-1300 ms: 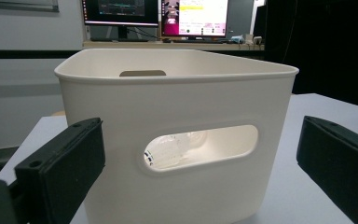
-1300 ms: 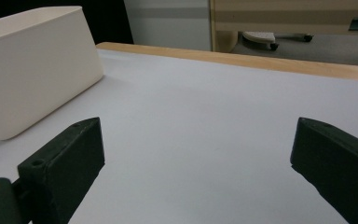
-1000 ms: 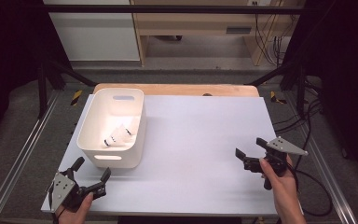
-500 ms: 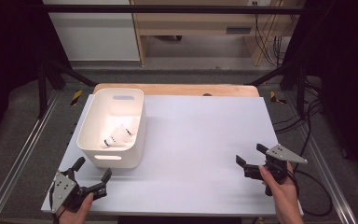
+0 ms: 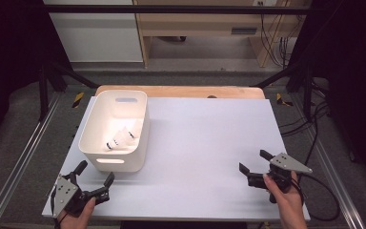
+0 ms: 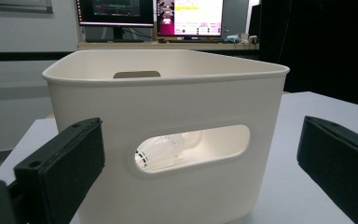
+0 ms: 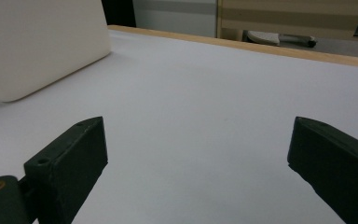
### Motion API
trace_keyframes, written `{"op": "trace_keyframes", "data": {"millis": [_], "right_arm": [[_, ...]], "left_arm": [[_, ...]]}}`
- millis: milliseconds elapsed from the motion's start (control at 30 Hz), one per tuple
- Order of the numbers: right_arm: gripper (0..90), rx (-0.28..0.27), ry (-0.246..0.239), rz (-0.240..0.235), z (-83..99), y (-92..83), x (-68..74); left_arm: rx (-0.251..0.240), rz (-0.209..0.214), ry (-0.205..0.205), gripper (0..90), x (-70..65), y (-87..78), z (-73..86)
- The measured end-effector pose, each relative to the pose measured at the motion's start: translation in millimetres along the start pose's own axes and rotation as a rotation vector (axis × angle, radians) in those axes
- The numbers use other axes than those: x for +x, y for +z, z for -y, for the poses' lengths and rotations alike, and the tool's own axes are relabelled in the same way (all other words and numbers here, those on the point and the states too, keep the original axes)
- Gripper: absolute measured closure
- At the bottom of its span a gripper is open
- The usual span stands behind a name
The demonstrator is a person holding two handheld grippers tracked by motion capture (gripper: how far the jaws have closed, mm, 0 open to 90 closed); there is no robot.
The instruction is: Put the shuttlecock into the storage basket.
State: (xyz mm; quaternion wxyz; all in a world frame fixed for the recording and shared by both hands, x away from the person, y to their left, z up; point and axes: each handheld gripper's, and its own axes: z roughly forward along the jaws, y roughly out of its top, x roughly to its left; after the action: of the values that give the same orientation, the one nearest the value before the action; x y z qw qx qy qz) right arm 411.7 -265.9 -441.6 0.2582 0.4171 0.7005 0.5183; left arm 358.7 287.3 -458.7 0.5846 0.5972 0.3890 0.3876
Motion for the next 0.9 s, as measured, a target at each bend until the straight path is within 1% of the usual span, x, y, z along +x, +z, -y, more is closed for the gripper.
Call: {"op": "trace_keyframes", "data": {"millis": [67, 133, 400, 500, 600, 667, 900], "right_arm": [[4.9, -0.003, -0.006, -0.003, 1.4, 0.6, 1.2], [4.9, -0.007, -0.001, -0.006, 2.7, 1.3, 2.5], [4.9, -0.014, -0.020, -0.024, 7.6, 4.7, 7.6], [4.9, -0.016, -0.016, -0.028, 8.5, 5.9, 8.8], [4.9, -0.019, -0.024, -0.034, 9.5, 7.4, 9.6], [4.9, -0.021, -0.017, -0.043, 9.9, 8.3, 10.5], [4.8, -0.042, -0.031, -0.058, 9.7, 12.9, 13.7]], "left_arm": [[0.001, 0.000, 0.000, 0.8, 0.1, 0.1, 0.1], [0.001, 0.001, 0.000, 0.8, 0.0, 0.0, 0.0], [0.002, 0.010, 0.003, 0.7, -0.9, 0.4, 0.1], [0.004, 0.015, 0.006, 0.7, -1.4, 0.7, 0.1], [0.003, 0.016, 0.007, 0.7, -1.6, 0.7, 0.0], [0.003, 0.016, 0.006, 0.7, -1.6, 0.7, 0.0], [0.002, 0.025, 0.008, 0.7, -3.2, 1.7, 0.0]]}}
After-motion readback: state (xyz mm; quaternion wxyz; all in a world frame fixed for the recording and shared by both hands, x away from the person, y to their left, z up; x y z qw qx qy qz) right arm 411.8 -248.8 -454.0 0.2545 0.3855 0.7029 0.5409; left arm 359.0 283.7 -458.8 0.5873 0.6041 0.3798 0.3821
